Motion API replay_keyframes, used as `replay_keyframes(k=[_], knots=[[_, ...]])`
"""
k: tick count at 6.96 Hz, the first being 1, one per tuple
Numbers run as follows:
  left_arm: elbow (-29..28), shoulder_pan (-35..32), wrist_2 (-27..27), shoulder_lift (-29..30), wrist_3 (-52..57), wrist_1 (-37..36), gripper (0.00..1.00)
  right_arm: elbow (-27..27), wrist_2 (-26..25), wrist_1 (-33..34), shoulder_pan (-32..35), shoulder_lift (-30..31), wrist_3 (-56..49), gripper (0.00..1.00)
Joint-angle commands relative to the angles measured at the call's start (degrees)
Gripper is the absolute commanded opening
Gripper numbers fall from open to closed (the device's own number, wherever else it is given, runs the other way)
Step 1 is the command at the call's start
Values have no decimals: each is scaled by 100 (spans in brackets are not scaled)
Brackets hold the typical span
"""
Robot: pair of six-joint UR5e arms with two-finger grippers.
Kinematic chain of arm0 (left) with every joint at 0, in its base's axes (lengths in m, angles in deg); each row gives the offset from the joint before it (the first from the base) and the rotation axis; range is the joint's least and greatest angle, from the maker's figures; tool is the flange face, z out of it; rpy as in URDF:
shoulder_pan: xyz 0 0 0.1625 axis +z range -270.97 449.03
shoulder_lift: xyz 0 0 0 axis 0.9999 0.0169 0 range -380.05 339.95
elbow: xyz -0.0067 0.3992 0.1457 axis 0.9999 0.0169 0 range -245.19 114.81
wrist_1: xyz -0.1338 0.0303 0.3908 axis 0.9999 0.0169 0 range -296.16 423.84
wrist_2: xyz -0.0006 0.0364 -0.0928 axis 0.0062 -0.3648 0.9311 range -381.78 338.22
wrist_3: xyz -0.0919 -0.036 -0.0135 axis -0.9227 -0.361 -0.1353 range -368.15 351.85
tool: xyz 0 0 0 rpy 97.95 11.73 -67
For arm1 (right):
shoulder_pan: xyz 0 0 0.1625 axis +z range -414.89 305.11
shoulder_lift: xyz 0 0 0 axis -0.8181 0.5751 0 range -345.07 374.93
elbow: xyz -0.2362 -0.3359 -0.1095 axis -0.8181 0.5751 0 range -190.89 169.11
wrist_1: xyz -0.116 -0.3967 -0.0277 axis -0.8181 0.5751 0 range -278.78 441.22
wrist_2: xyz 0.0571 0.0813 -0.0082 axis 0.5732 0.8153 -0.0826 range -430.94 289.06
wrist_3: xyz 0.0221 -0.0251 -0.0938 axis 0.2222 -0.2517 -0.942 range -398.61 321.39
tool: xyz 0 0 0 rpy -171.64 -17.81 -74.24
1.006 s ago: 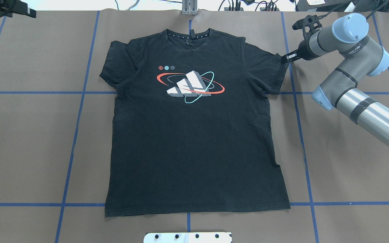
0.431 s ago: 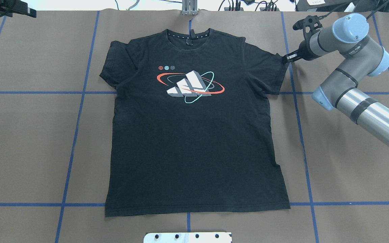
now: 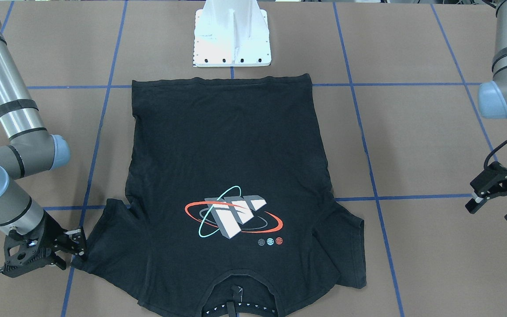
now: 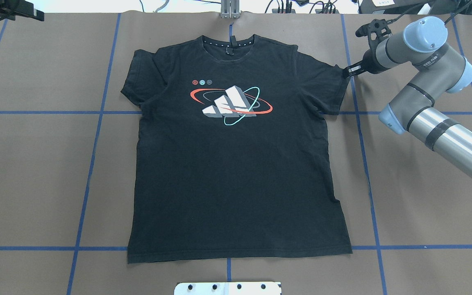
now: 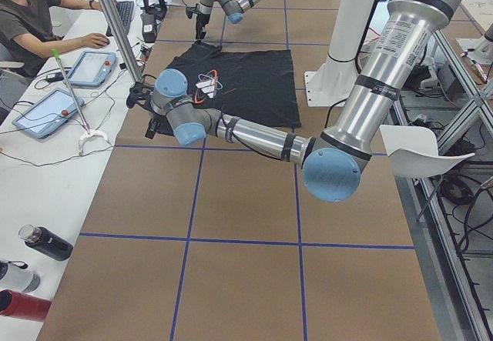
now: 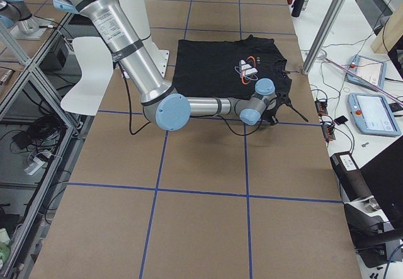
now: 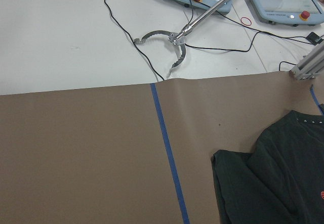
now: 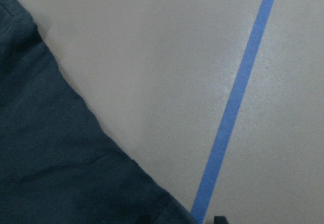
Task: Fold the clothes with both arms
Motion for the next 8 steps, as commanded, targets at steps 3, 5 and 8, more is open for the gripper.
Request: replay_keyframes(k=[3, 5, 8], knots=[[9, -7, 0, 0, -15, 0, 100, -9, 0, 2, 0, -7, 33, 14], [9, -7, 0, 0, -15, 0, 100, -9, 0, -7, 0, -7, 34, 4], [9, -7, 0, 0, -15, 0, 100, -35, 0, -7, 0, -7, 86, 0]])
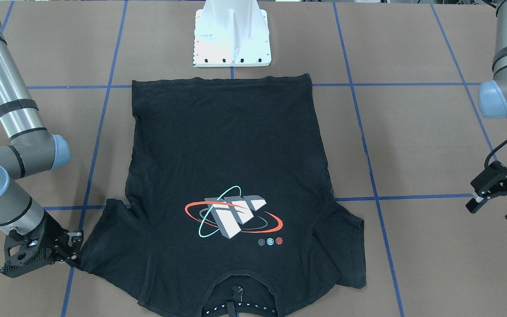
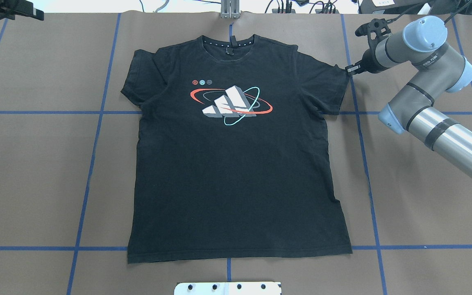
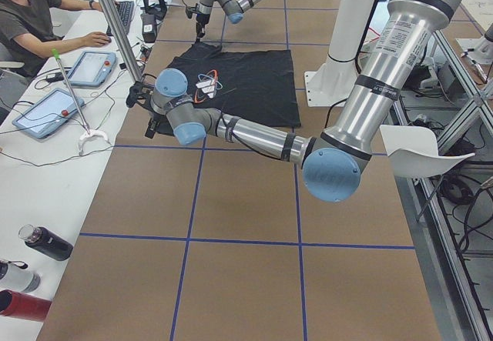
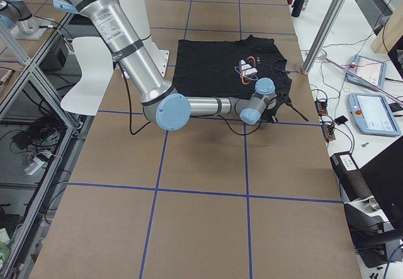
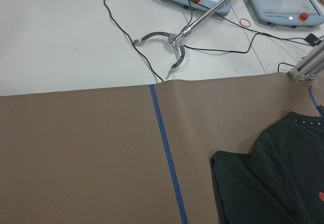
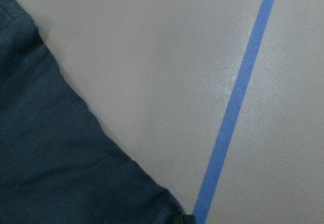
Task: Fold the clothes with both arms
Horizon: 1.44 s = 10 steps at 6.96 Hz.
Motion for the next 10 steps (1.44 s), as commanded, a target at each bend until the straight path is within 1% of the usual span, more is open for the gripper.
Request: replay_keyframes(k=[1, 2, 3, 4, 5, 7, 8, 9, 10], knots=[[5, 0, 0, 0, 0, 0, 100, -64, 43, -6, 9, -9, 117, 0], [5, 0, 0, 0, 0, 0, 100, -152, 218, -6, 87, -26, 152, 0], [-4, 0, 0, 0, 0, 0, 100, -405, 559, 3, 218, -18, 327, 0], [5, 0, 0, 0, 0, 0, 100, -634, 771, 3, 246, -18, 616, 0], [-4, 0, 0, -9, 9, 0, 100, -740, 843, 3, 220, -70, 871, 0], [5, 0, 0, -9, 0, 9, 100, -776, 826, 3, 19, -481, 1714, 0], [-4, -9, 0, -9, 0, 9, 100, -768, 643, 38, -243, -710, 2065, 0], [-4, -9, 0, -17, 17, 9, 100, -759, 154, 421, -498, -1051, 2138, 0], [-4, -18, 0, -18, 18, 9, 100, -672, -355, 947, -736, -1437, 2278, 0]])
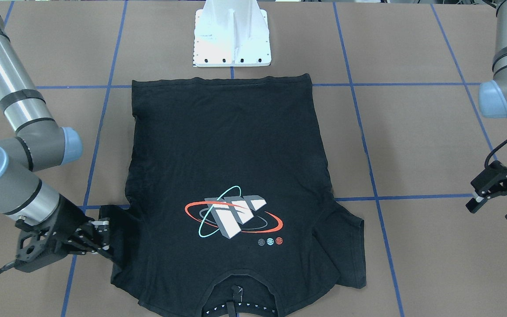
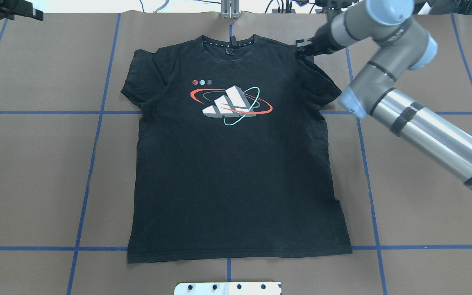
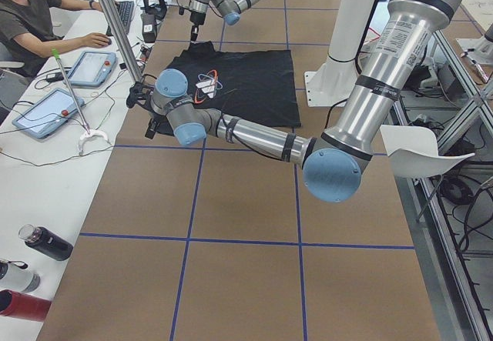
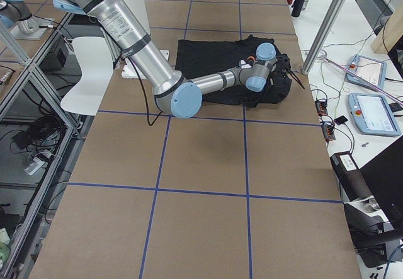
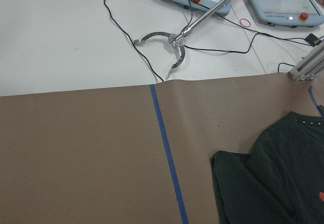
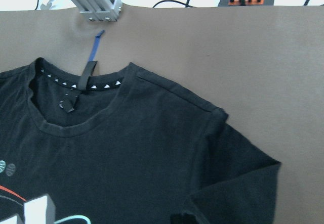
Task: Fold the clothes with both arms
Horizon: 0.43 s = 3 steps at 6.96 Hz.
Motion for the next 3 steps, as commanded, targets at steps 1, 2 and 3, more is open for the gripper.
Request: replay_keyframes(k=[1, 2, 3], knots=[[-2, -16, 0, -3, 6, 0, 100, 340, -859, 644, -387, -679, 207, 0], [-2, -16, 0, -3, 6, 0, 100, 612, -1140, 654, -466, -855, 242, 0], [-2, -16, 0, -3, -3, 0, 100, 737, -1491, 654, -606, -944, 251, 0]])
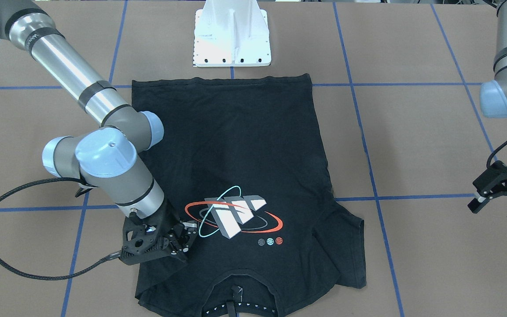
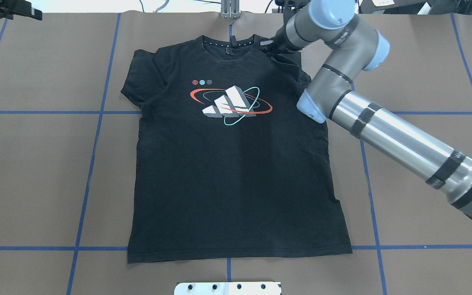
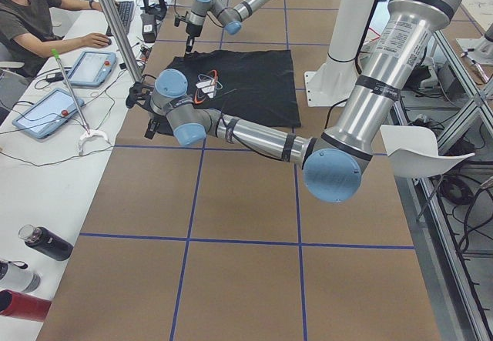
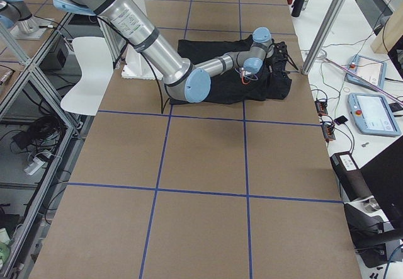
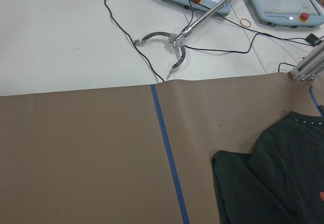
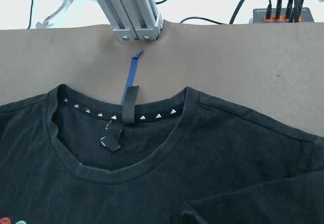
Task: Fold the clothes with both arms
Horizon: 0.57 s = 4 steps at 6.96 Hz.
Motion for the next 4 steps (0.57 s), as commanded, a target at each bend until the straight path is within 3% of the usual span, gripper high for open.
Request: replay_keyframes(k=[1, 3, 4], knots=[[0, 6, 0, -9, -7, 0, 100, 228, -547, 45, -240, -171, 29, 0], [0, -2, 0, -9, -7, 0, 100, 236, -636, 45, -302, -171, 29, 2], [0, -2, 0, -9, -7, 0, 100, 228, -636, 53, -328, -154, 38, 99]])
